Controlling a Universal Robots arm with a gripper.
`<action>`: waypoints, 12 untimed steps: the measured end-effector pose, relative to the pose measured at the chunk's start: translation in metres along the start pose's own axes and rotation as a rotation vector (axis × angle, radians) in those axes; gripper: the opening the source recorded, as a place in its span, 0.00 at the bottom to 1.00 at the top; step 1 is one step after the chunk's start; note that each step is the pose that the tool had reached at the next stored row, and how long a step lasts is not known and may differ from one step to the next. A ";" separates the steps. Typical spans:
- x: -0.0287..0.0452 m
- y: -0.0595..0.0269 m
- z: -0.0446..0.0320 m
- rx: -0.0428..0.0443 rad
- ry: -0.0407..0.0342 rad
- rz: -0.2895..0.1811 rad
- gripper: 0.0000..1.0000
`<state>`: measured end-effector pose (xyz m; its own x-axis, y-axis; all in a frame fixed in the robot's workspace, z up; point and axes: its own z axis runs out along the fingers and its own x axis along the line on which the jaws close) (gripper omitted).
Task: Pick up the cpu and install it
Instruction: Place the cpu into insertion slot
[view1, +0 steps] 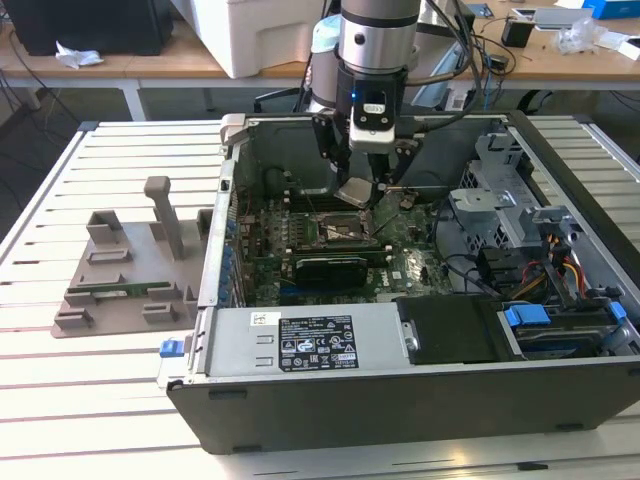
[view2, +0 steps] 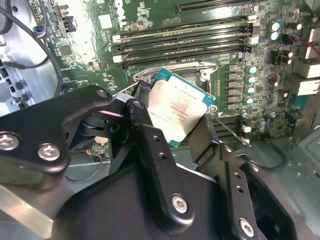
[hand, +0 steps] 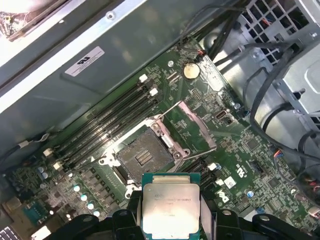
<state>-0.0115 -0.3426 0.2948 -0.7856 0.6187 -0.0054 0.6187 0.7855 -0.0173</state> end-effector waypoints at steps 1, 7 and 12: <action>0.0000 0.0000 0.0000 0.0007 -0.0004 0.011 0.55; 0.0000 0.0000 0.0000 0.0020 -0.0001 0.063 0.55; 0.0000 0.0000 0.0000 0.0024 0.0008 0.122 0.55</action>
<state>-0.0115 -0.3426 0.2947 -0.7042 0.7099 -0.0068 0.7099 0.7040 -0.0189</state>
